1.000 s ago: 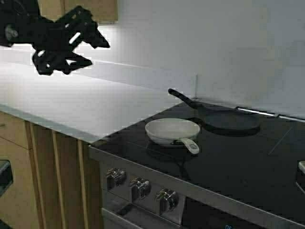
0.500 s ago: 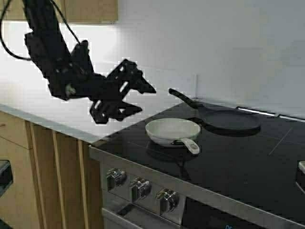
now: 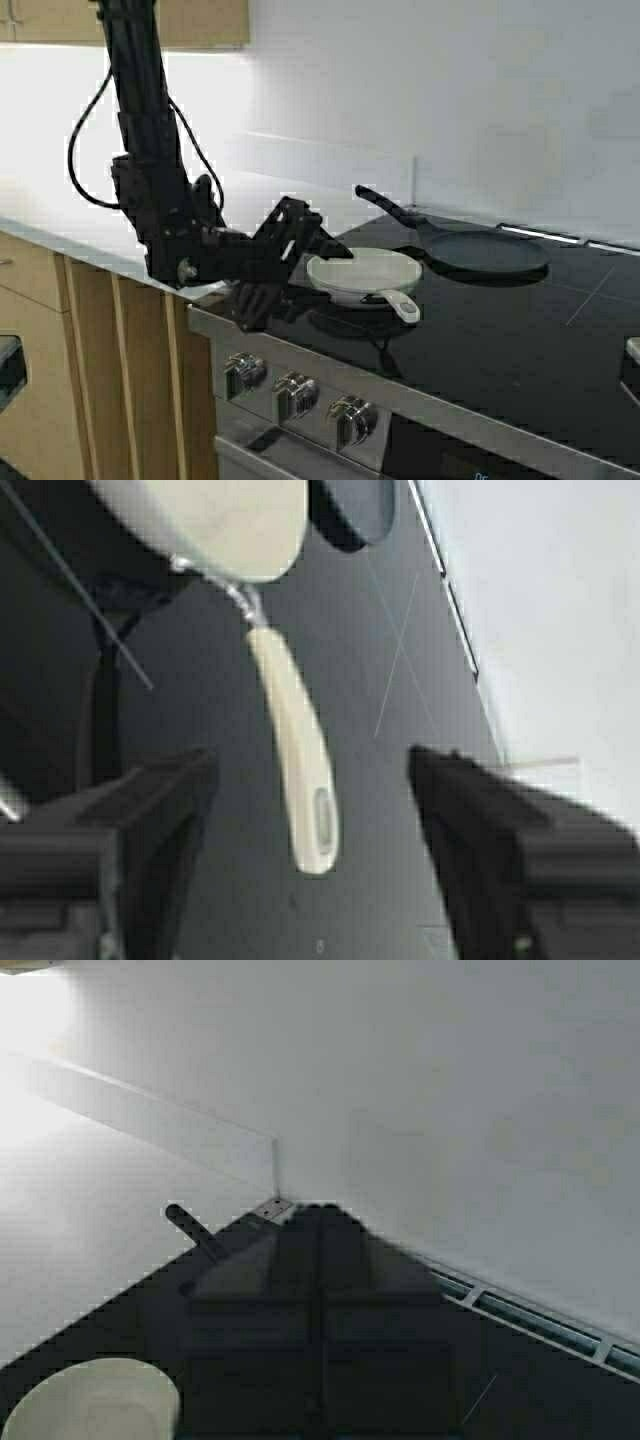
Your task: Wash the pan
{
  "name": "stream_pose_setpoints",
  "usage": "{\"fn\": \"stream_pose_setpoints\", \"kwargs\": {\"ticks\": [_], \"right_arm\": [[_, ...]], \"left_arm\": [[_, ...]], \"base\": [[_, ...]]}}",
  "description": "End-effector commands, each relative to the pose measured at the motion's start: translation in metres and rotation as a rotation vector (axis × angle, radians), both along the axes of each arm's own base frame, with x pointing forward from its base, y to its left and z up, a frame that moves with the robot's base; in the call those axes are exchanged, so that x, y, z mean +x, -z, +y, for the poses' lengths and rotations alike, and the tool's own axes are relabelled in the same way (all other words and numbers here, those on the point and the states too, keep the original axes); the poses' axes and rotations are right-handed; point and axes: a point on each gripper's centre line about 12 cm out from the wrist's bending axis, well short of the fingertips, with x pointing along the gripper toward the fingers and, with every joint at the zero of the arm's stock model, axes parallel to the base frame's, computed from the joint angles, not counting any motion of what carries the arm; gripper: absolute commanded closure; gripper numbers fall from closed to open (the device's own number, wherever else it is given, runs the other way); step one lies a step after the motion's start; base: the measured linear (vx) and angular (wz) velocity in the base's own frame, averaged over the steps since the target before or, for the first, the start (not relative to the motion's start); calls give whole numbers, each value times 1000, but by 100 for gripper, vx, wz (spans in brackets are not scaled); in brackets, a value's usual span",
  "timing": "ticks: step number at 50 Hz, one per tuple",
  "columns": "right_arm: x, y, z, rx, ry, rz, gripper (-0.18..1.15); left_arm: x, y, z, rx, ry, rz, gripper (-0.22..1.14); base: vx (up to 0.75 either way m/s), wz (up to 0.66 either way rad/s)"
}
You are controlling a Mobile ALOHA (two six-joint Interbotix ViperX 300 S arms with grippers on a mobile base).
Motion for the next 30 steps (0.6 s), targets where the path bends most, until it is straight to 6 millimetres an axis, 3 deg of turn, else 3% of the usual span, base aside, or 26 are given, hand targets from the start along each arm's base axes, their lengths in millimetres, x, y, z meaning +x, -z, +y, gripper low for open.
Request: {"fn": "stream_pose_setpoints", "kwargs": {"ticks": [1, 30], "right_arm": [[2, -3, 0, 5, -1, -6, 90], [3, -2, 0, 5, 1, -2, 90]], "left_arm": [[7, -3, -16, -73, 15, -25, -2], [28, 30, -55, -262, 23, 50, -2]], "base": [[0, 0], [0, 0]]}}
